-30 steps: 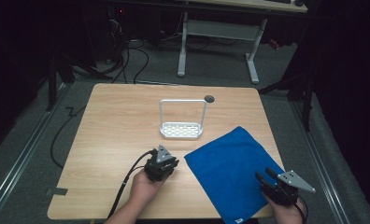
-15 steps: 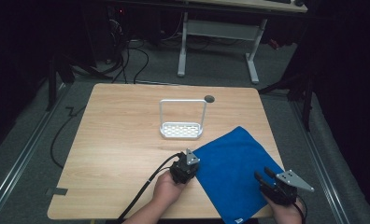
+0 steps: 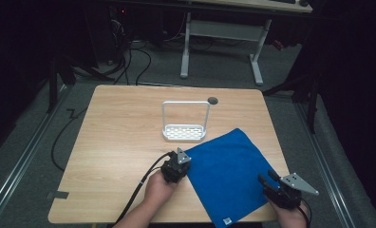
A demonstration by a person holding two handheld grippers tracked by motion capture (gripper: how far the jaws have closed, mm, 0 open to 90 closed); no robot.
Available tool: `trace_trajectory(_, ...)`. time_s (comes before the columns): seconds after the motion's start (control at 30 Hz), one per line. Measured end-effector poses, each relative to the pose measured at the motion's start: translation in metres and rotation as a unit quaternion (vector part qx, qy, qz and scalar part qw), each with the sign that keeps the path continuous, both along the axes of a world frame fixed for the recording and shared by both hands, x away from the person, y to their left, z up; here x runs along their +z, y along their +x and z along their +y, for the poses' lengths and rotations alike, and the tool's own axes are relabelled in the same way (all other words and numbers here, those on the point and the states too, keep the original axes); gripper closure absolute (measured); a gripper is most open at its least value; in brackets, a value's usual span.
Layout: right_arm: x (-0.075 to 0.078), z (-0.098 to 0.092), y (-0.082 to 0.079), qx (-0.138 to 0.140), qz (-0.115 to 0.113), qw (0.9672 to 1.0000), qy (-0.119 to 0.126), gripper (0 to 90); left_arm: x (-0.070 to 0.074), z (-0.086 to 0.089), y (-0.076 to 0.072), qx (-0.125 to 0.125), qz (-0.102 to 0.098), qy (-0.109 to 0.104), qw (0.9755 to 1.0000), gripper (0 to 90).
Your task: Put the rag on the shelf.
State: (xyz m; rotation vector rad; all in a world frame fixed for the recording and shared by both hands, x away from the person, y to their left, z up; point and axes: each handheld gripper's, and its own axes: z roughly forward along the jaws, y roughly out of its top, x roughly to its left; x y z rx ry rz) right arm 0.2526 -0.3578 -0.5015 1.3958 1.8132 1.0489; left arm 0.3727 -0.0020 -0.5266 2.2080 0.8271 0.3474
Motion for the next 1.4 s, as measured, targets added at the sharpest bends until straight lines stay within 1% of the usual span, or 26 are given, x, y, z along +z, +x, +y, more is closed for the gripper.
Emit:
trace_trajectory(0.1, 0.000, 0.000, 0.000, 0.001, 0.001, 1.0000, 0.000, 54.1, 0.000, 0.010, 0.006, 0.011, 0.002, 0.003, 0.9999, 88.5)
trace_trajectory(0.13, 0.000, 0.001, 0.000, 0.000, 0.002, 1.0000, 0.000, 54.1, 0.000, 0.010, 0.006, 0.011, 0.002, 0.003, 0.9999, 88.2)
trace_trajectory(0.17, 0.000, 0.001, 0.000, 0.002, 0.001, 1.0000, -0.001, 54.1, 0.000, 0.017, 0.009, 0.019, 0.001, 0.004, 0.9998, 88.2)
trace_trajectory(0.2, 0.000, 0.001, 0.000, 0.002, 0.001, 1.0000, -0.001, 54.1, 0.000, 0.017, 0.009, 0.019, 0.001, 0.004, 0.9998, 88.1)
trace_trajectory(0.23, -0.001, 0.001, 0.001, 0.003, 0.002, 1.0000, -0.001, 54.1, 0.001, 0.023, 0.011, 0.025, 0.003, 0.004, 0.9997, 88.1)
trace_trajectory(0.3, -0.001, 0.002, 0.001, 0.004, 0.005, 1.0000, -0.001, 54.6, 0.001, 0.026, 0.011, 0.028, 0.003, 0.006, 0.9996, 87.3)
trace_trajectory(0.33, -0.001, 0.002, 0.001, 0.004, 0.005, 1.0000, -0.001, 54.6, 0.001, 0.029, 0.012, 0.035, 0.006, 0.005, 0.9994, 87.3)
trace_trajectory(0.37, -0.002, 0.002, 0.001, 0.007, 0.013, 0.9999, -0.001, 58.1, 0.002, 0.033, 0.011, 0.040, 0.013, -0.008, 0.9991, 84.6)
trace_trajectory(0.4, -0.003, 0.002, 0.001, 0.008, 0.017, 0.9998, -0.004, 61.7, 0.003, 0.034, 0.008, 0.038, 0.012, -0.011, 0.9991, 83.2)
trace_trajectory(0.43, -0.003, 0.002, 0.001, 0.008, 0.017, 0.9998, -0.004, 61.7, 0.003, 0.034, 0.008, 0.038, 0.012, -0.011, 0.9991, 81.6)
trace_trajectory(0.47, -0.003, 0.003, 0.002, 0.009, 0.024, 0.9996, -0.008, 68.1, 0.004, 0.034, 0.005, 0.037, 0.009, -0.017, 0.9991, 81.6)
trace_trajectory(0.5, -0.006, 0.003, 0.002, 0.009, 0.038, 0.9990, -0.022, 75.3, 0.006, 0.033, 0.001, 0.032, 0.007, -0.021, 0.9992, 79.6)
trace_trajectory(0.53, -0.008, 0.004, 0.003, 0.005, 0.046, 0.9983, -0.034, 78.6, 0.007, 0.031, -0.007, 0.021, 0.005, -0.024, 0.9995, 79.6)
trace_trajectory(0.57, -0.011, 0.004, 0.004, 0.002, 0.055, 0.9975, -0.045, 80.5, 0.007, 0.030, -0.010, 0.015, 0.009, -0.026, 0.9995, 79.7)
trace_trajectory(0.63, -0.015, 0.003, 0.007, -0.007, 0.069, 0.9957, -0.062, 82.6, 0.004, 0.026, -0.015, 0.003, 0.011, -0.019, 0.9998, 79.8)
trace_trajectory(0.67, -0.015, 0.003, 0.007, -0.007, 0.069, 0.9957, -0.062, 82.6, 0.004, 0.026, -0.015, 0.003, 0.011, -0.019, 0.9998, 79.7)
trace_trajectory(0.7, -0.019, 0.000, 0.008, -0.015, 0.083, 0.9939, -0.071, 83.7, 0.002, 0.024, -0.016, 0.001, 0.011, -0.013, 0.9998, 79.8)
trace_trajectory(0.8, -0.024, -0.003, 0.007, -0.017, 0.105, 0.9919, -0.069, 84.4, 0.000, 0.022, -0.013, 0.001, 0.009, -0.011, 0.9999, 80.1)
trace_trajectory(0.87, -0.024, -0.004, 0.003, -0.017, 0.109, 0.9923, -0.058, 84.4, -0.001, 0.022, -0.010, 0.002, 0.005, -0.009, 0.9999, 80.5)
trace_trajectory(1.03, -0.024, -0.001, -0.007, -0.012, 0.110, 0.9922, -0.057, 84.3, 0.000, 0.021, -0.004, 0.007, 0.001, -0.002, 1.0000, 80.5)
trace_trajectory(1.13, -0.024, 0.002, -0.017, -0.008, 0.113, 0.9923, -0.049, 84.2, 0.000, 0.020, 0.001, 0.013, 0.000, 0.002, 0.9999, 80.5)
trace_trajectory(1.17, -0.023, 0.006, -0.024, -0.002, 0.115, 0.9922, -0.047, 84.1, 0.000, 0.020, 0.005, 0.018, 0.001, 0.001, 0.9998, 80.5)
trace_trajectory(1.23, -0.023, 0.009, -0.031, 0.003, 0.115, 0.9921, -0.049, 83.9, 0.000, 0.019, 0.008, 0.024, 0.002, 0.001, 0.9997, 80.5)
trace_trajectory(1.27, -0.023, 0.009, -0.031, 0.003, 0.115, 0.9921, -0.049, 83.9, 0.000, 0.019, 0.008, 0.024, 0.002, 0.001, 0.9997, 80.5)
trace_trajectory(1.33, -0.023, 0.012, -0.042, 0.010, 0.119, 0.9921, -0.036, 83.6, 0.000, 0.018, 0.011, 0.028, -0.002, 0.003, 0.9996, 80.4)
trace_trajectory(1.4, -0.023, 0.015, -0.046, 0.017, 0.119, 0.9921, -0.037, 83.0, 0.000, 0.017, 0.012, 0.032, -0.001, 0.002, 0.9995, 80.4)
